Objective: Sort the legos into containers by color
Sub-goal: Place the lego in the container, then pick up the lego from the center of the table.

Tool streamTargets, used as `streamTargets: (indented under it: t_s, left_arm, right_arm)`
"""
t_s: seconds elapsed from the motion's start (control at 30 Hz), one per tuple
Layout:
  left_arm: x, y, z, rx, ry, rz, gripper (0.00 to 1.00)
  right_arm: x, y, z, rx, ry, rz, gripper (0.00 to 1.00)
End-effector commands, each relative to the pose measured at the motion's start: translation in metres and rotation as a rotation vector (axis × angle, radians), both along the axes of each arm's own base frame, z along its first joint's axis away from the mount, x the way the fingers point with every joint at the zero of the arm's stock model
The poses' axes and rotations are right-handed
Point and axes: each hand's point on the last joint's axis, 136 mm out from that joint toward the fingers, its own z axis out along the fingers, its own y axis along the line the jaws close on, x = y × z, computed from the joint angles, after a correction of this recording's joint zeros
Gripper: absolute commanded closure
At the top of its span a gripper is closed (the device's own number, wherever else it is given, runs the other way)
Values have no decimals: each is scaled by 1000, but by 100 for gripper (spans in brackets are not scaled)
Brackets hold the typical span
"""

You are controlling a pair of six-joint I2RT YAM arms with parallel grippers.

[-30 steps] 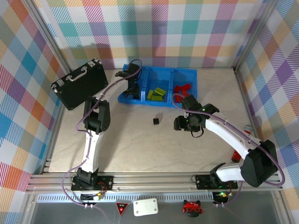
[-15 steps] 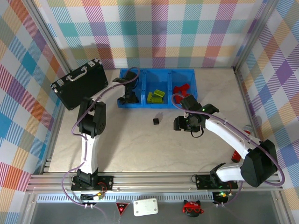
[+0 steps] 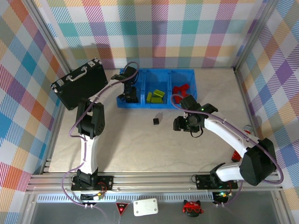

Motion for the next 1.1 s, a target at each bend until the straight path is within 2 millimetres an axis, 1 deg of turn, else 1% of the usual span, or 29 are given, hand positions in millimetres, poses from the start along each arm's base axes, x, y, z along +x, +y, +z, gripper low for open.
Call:
streamTargets:
  t_s: [0.0,0.03,0.1,0.2,0.33,0.47,0.5,0.53,0.6,0.73,0.83,1.0,1.07]
  left_arm:
    - [-1,-6,30,-45,-42,-1,46]
    - [-3,-8,34,-56,-46,-5,46]
    - [-11,-14,49,-87,-65,-9,46]
    - [-29,-27,65,-135,-90,-27,45]
    - [-59,-46,66,-158,-80,-58,40]
    - [-90,-69,64,-187,-82,-72,37]
    - [-98,-76,62,-196,-81,-82,32]
    - [-103,-82,61,-199,-83,-85,30]
    - [-115,-92,56,-205,-82,-80,29]
    - [-132,-111,42,-237,-68,-69,26]
    - [-139,-125,30,-224,-62,-65,23]
    - [-148,-147,8,-200,-33,-68,23]
    - [-150,-155,-4,-204,-16,-72,24]
  right_arm:
    - [1,3,6,15,-13,3,38]
    - [1,4,7,19,-9,5,38]
    - [4,7,6,24,-9,8,38]
    - [9,9,8,22,-15,14,38]
    - [14,10,10,7,-26,22,38]
    - [16,8,10,-8,-35,31,38]
    - [16,8,10,-13,-35,34,38]
    - [17,6,10,-20,-37,34,38]
    - [17,3,10,-32,-40,31,38]
    - [14,-4,9,-37,-45,23,38]
    - [10,-10,7,-40,-45,18,38]
    - [3,-19,4,-48,-47,10,38]
    - [2,-24,4,-57,-52,3,37]
